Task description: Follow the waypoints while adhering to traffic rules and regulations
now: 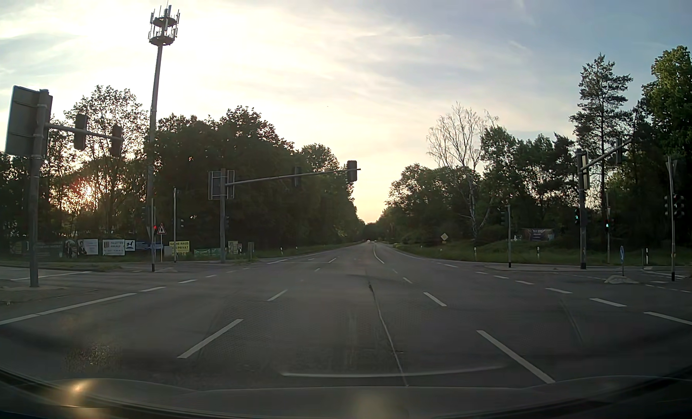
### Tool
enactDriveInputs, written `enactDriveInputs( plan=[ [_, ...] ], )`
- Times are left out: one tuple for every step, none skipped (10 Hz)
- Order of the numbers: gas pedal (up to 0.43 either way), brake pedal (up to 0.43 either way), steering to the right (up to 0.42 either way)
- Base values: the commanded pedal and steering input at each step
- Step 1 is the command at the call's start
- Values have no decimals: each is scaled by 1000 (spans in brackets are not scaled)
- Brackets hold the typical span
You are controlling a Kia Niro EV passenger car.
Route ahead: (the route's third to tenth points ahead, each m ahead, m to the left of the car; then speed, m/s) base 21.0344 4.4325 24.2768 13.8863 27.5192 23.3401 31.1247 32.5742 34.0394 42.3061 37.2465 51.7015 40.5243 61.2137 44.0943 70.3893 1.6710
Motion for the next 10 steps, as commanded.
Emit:
enactDriveInputs(
  plan=[
    [339,0,1],
    [370,0,1],
    [390,0,-5],
    [398,0,-14],
    [398,0,-21],
    [398,0,-25],
    [398,0,-24],
    [398,0,-24],
    [398,0,-25],
    [398,0,-24]
  ],
)
